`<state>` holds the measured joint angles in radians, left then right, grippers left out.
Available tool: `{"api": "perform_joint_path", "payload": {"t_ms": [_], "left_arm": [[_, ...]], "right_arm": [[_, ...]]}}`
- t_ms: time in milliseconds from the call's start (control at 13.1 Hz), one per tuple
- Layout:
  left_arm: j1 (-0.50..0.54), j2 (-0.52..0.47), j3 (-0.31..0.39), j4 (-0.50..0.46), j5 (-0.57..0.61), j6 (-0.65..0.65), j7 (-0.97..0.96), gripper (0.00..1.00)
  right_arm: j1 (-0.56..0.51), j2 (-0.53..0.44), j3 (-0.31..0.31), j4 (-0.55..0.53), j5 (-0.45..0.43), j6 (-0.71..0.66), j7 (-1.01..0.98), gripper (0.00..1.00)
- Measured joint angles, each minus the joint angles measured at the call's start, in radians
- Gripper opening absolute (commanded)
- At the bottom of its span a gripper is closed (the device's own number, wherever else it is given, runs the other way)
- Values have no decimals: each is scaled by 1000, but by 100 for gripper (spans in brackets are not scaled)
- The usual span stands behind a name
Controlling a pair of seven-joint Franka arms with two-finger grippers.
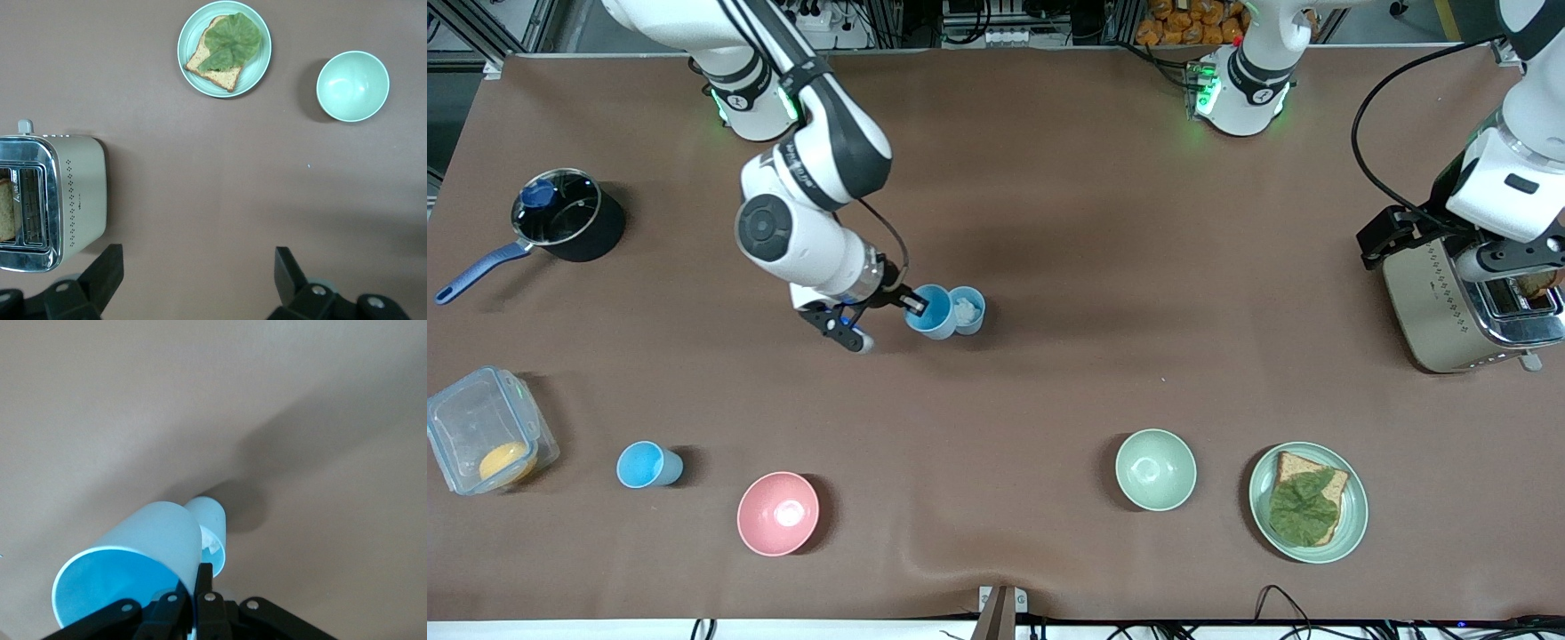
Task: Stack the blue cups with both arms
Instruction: 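Lower the held cup into the mid-table cup and open the right gripper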
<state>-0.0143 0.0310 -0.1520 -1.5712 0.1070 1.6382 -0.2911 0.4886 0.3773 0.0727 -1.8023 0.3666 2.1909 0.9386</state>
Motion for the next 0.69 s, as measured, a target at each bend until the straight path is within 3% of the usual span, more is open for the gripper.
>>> {"api": "perform_joint_path", "payload": {"t_ms": [688], "left_arm": [[0,10,-3,-7,0,0,0,100]], "right_arm": [[70,48,-1,0,0,5,116,0]]}}
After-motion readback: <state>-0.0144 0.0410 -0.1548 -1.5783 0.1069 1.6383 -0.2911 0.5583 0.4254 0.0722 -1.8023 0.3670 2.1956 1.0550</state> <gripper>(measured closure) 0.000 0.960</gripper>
